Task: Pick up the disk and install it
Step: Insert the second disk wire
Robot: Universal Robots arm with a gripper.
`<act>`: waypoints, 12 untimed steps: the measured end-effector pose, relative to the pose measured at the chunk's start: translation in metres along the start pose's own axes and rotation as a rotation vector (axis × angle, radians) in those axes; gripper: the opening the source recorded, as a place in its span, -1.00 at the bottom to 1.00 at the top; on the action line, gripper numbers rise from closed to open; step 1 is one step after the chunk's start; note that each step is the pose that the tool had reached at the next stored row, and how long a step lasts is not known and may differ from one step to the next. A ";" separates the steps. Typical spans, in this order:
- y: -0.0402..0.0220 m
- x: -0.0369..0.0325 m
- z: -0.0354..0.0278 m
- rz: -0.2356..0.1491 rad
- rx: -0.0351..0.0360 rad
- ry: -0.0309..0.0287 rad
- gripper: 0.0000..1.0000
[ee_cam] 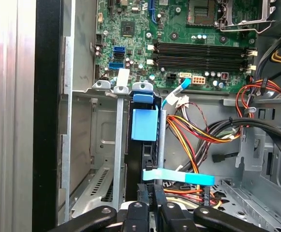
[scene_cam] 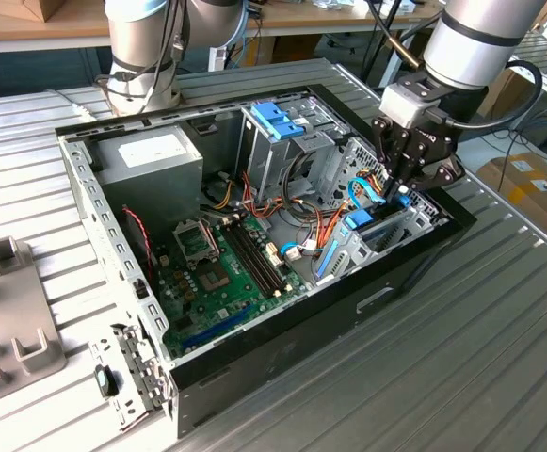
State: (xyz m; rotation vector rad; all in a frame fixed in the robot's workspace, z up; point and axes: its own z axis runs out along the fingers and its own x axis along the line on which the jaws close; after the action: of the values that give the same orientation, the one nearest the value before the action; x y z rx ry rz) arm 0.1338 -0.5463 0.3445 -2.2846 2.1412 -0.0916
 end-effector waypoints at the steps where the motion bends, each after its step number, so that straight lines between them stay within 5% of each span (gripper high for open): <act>1: 0.0001 -0.0001 0.0008 0.000 0.0000 -0.0004 -0.67; 12: 0.0010 -0.0002 0.0039 0.000 0.0000 -0.0001 -0.67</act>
State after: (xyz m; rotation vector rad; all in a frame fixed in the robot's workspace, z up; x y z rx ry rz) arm 0.1330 -0.5463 0.3405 -2.2844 2.1413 -0.0915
